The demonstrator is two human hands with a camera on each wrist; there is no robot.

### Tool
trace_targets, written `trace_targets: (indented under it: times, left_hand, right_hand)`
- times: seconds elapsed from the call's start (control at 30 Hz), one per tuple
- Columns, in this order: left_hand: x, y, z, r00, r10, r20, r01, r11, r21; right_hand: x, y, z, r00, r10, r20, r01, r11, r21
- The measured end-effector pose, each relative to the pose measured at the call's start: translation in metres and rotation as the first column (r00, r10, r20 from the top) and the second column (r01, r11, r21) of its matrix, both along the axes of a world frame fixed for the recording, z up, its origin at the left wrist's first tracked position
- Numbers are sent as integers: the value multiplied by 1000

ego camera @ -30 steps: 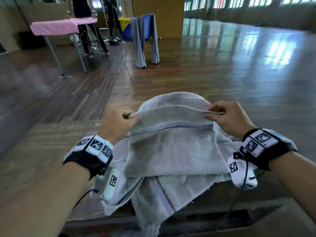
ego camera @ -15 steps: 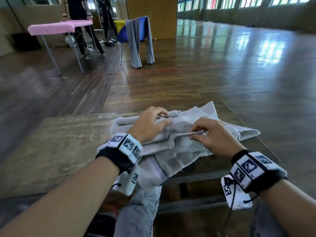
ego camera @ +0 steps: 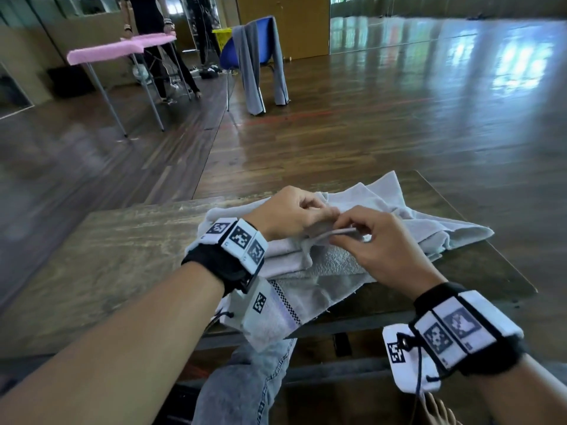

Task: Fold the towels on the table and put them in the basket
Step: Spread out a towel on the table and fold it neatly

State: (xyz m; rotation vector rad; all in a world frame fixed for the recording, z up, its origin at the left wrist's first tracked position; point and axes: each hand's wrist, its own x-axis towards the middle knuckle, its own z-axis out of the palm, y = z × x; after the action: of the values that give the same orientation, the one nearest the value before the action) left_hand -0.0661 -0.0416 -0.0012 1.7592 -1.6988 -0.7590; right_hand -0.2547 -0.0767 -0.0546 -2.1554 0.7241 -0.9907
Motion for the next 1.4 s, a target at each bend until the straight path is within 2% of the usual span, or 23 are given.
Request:
trace_targets:
  times: [0.13, 0.37, 0.43, 0.5, 0.57, 0.63, 0.73, 0.87, 1.0, 1.2, 1.4]
  left_hand:
    - [11, -4, 0, 996, 88, 32, -90, 991, 101]
    - [3, -9, -5, 1000, 2, -5, -2, 999, 44]
    - [2, -14, -8, 998, 65, 16, -63, 994, -85]
    - [2, -17, -12, 971, 229, 67, -198, 932, -305]
    - [0, -16, -14, 953, 287, 96, -224, 881, -416]
    - [-6, -11, -17, 975, 192, 114, -136, 916, -378]
    - [-14, -6, -21, 997, 78, 21, -69, 955, -288]
    - [-19, -3, -26, 994, 89, -61, -103, 955, -279]
    - [-22, -1, -30, 989, 65, -130, -97, 963, -252]
    - [-27, 1, -33, 943, 61, -327, -149, 956, -251]
    - [-30, 2, -35, 918, 47, -395, -146, 963, -225]
  right_hand:
    - [-6, -7, -1, 998, -52, 17, 53, 998, -26]
    - [-3, -10, -9, 995, -97, -25, 95, 994, -62]
    - [-3, -10, -8, 992, -122, 16, 123, 991, -48]
    - [-2, -12, -8, 982, -186, 43, 188, 980, -61]
    - [-2, -15, -7, 977, -205, 64, 209, 976, -61]
    - [-2, -18, -7, 978, -199, 61, 202, 978, -44]
    - [-2, -20, -7, 972, -222, 71, 221, 975, 30]
    - [0, -22, -5, 940, -294, 174, 273, 952, 135]
    - [1, -21, -5, 926, -314, 210, 267, 937, 226]
    - [-1, -22, -3, 918, -314, 242, 246, 930, 272]
    - [-4, -25, -3, 912, -319, 257, 234, 920, 314]
